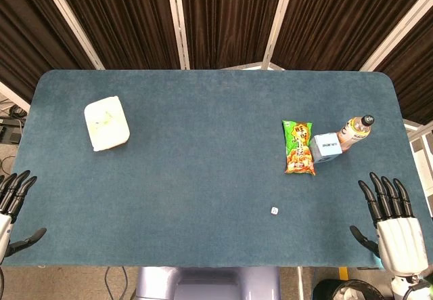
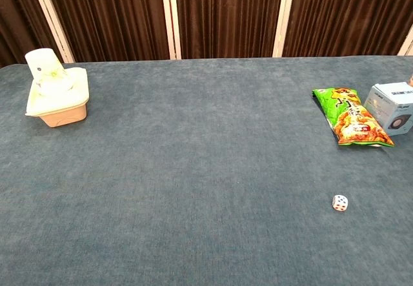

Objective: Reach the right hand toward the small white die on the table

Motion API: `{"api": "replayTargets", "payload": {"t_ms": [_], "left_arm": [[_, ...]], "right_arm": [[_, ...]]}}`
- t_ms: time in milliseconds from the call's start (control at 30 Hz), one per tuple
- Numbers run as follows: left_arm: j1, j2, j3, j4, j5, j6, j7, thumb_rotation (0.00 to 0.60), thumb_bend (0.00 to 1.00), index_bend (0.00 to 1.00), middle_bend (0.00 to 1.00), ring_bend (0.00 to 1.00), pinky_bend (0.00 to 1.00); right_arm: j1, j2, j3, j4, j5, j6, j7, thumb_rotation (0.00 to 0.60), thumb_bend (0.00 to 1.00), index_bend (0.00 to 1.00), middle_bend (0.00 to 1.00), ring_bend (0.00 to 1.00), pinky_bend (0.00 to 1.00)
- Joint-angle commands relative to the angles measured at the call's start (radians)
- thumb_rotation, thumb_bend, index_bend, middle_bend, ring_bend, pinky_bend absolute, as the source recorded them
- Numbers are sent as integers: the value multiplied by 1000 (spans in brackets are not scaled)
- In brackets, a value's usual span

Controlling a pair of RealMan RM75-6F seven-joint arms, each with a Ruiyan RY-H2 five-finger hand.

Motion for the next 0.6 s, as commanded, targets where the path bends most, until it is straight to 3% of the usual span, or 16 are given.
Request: {"api": "replayTargets", "payload": {"t_ms": [33, 267, 300, 333, 367, 400, 467, 500, 600], "left_arm": [[-1, -1, 0, 0, -2, -3, 3, 600, 0, 0, 0, 0, 0], [-3, -4, -2, 0, -11, -11, 10, 600, 0, 0, 0, 0, 0], [-3, -5, -3, 0, -13, -12, 12, 600, 0, 0, 0, 0, 0], [-4, -7, -4, -1, -14, -13, 15, 600, 0, 0, 0, 0, 0], [-5, -8, -5, -1, -14, -15, 17, 600, 0, 0, 0, 0, 0], [-7, -10, -6, 0, -16, -18, 22, 600, 0, 0, 0, 0, 0], [-12, -15, -9, 1, -26, -30, 34, 600, 0, 0, 0, 0, 0], [-15, -19, -11, -1, -36, -39, 40, 600, 0, 0, 0, 0, 0], [-23, -26, -19, -4, -61, -58, 59, 600, 0, 0, 0, 0, 0]], "right_arm": [[1, 0, 0, 2, 3, -4, 0, 600, 0, 68, 0, 0, 0], [10, -4, -7, 8, 13, -37, -9, 600, 0, 68, 14, 0, 0], [15, -6, -11, 9, 14, -52, -13, 600, 1, 68, 58, 13, 0], [22, -7, -14, 10, 17, -71, -21, 600, 30, 68, 186, 98, 28], [27, -8, -16, 10, 19, -86, -26, 600, 99, 69, 363, 250, 140], [38, -10, -20, 12, 21, -111, -32, 600, 202, 69, 533, 430, 321], [68, -23, -26, 36, 16, -166, -27, 600, 384, 69, 686, 629, 657], [94, -32, -39, 59, 19, -225, -11, 600, 465, 69, 723, 676, 784], [153, -40, -64, 95, 32, -356, 29, 600, 582, 69, 758, 725, 942]]}}
